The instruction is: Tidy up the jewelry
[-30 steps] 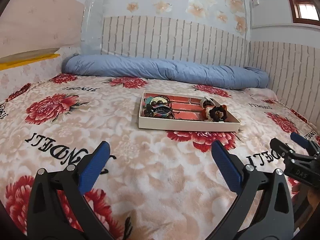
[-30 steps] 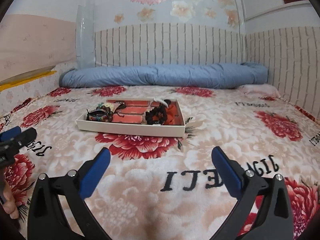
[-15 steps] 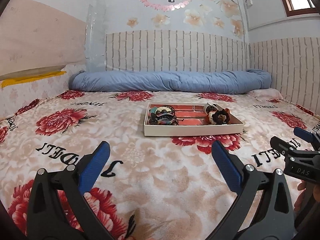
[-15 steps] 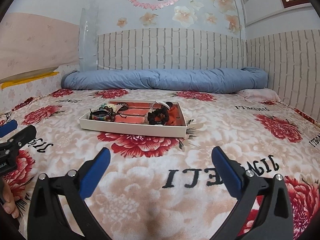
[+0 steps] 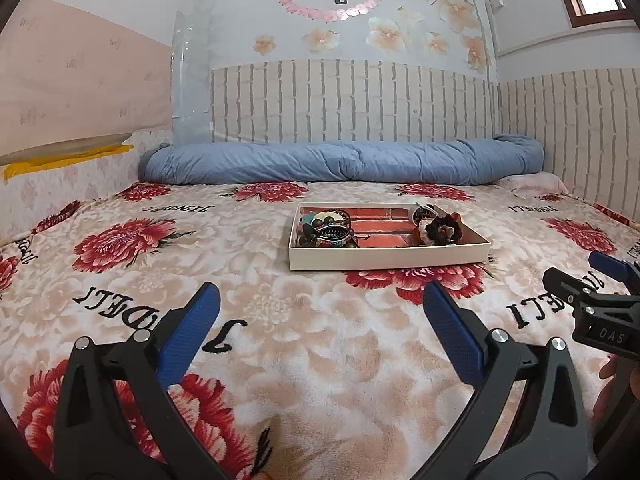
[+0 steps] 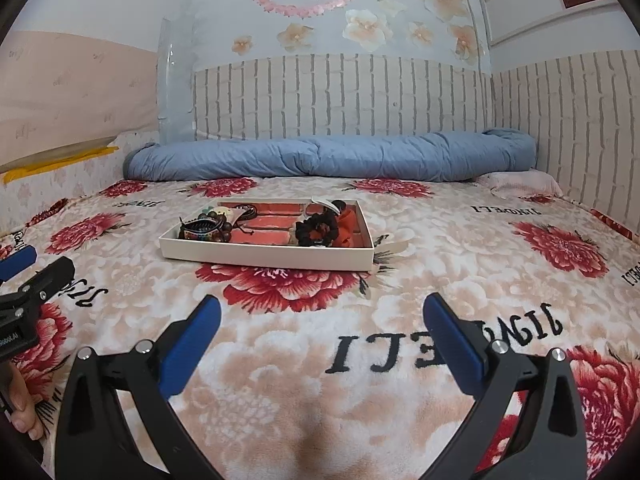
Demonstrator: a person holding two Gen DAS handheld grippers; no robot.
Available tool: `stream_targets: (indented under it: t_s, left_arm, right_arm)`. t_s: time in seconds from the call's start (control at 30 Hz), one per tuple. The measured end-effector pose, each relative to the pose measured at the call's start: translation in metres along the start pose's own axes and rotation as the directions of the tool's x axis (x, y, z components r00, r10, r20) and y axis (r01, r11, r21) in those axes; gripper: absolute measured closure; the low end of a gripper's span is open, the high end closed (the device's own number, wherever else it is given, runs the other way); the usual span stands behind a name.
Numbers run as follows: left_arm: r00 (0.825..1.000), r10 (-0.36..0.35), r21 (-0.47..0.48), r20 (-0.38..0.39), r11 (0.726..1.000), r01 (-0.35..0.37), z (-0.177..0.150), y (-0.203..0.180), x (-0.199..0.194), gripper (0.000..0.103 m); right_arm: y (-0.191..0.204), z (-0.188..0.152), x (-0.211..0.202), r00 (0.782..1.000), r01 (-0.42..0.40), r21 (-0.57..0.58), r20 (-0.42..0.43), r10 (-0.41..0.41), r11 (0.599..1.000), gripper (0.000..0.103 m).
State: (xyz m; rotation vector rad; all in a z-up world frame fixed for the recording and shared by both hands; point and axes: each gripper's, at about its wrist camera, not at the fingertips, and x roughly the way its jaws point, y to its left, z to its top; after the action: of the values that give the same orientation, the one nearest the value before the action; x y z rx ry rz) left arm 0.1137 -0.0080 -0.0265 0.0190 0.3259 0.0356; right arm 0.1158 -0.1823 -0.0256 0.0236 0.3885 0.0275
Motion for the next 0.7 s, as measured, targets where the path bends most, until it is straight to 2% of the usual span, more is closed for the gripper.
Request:
stream_targets:
  t_s: [0.7]
  left_arm:
    - [1.0,0.0,0.002,-0.005,1.0,0.0,-0.0005,-0.0024,0.0007,0.005]
  right_arm:
    - [0.0014,-0.0026,-0.0022,1.0,0.007,-0.007,0.017,-0.006,1.0,0.004]
